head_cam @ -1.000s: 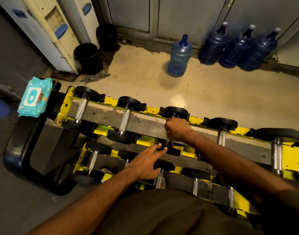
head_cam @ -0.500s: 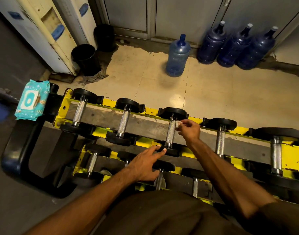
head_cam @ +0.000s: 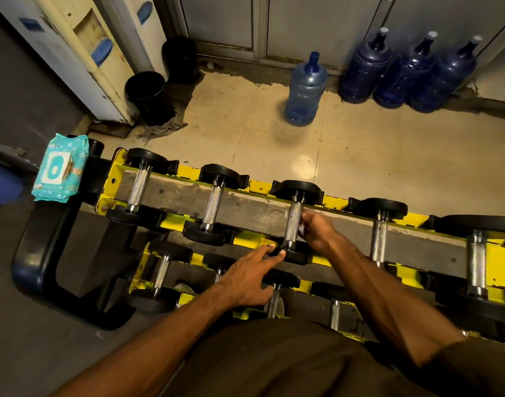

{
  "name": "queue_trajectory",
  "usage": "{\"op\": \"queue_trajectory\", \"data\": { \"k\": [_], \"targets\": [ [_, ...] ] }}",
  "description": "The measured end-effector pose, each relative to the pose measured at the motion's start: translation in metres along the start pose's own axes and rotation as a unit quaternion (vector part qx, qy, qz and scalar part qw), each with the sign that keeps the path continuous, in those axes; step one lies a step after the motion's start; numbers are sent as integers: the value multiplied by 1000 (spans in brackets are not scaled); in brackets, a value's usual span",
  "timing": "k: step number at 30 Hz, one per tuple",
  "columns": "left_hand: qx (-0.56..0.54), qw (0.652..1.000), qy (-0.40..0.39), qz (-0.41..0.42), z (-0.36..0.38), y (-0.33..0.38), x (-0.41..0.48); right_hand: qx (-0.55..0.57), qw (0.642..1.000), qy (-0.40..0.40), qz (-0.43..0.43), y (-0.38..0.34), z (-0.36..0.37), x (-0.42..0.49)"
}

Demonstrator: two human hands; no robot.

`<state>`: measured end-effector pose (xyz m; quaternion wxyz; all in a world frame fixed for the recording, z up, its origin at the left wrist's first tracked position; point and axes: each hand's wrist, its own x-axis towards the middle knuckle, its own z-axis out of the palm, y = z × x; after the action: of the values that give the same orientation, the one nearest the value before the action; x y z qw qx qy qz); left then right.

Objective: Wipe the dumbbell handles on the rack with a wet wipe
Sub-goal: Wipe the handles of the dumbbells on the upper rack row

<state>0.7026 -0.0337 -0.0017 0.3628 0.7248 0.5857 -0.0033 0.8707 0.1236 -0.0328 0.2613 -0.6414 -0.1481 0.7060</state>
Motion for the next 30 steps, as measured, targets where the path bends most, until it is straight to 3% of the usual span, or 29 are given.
{"op": "queue_trajectory", "data": {
  "k": [3, 5, 8, 10, 13, 15, 17, 18, 20, 21, 22, 28, 30],
  "targets": [
    [0, 1000, 1, 7, -2, 1, 1, -77, 992, -53, 90, 3, -17, -5],
    [0, 1000, 0, 10, -2, 1, 1, -68, 994, -33, 78, -3, -16, -2],
    [3, 1000, 1, 12, -2, 1, 1, 71, 996, 43, -22, -10, -4, 5],
    [1, 1000, 3, 12, -3, 2, 1, 80, 987, 95, -103, -6, 2, 2],
    [-3, 1000, 3, 11, -3, 3, 1, -41, 955, 158, -248, 10, 8, -8],
    [-3, 1000, 5, 8, -4, 2, 0, -161, 912, 157, -342, 16, 9, -14],
    [-2, 1000, 5, 8, -3, 1, 0, -315, 831, 129, -441, 16, 4, -15],
    [0, 1000, 4, 8, -3, 1, 0, -409, 758, 114, -495, 14, 3, -14],
    [5, 1000, 5, 8, -3, 1, 1, -592, 579, 98, -551, 6, 5, -13],
    [6, 1000, 8, 8, -2, 0, 0, -670, 504, 91, -537, 2, 9, -15],
    [6, 1000, 10, 7, -2, 0, 0, -730, 453, 86, -504, -1, 15, -17],
    [11, 999, 29, 27, -1, -6, 2, -889, 295, 3, -351, -2, 56, -29],
    [4, 999, 39, 25, 2, -8, 3, -900, 265, -64, -341, 2, 62, -36]
  ]
}}
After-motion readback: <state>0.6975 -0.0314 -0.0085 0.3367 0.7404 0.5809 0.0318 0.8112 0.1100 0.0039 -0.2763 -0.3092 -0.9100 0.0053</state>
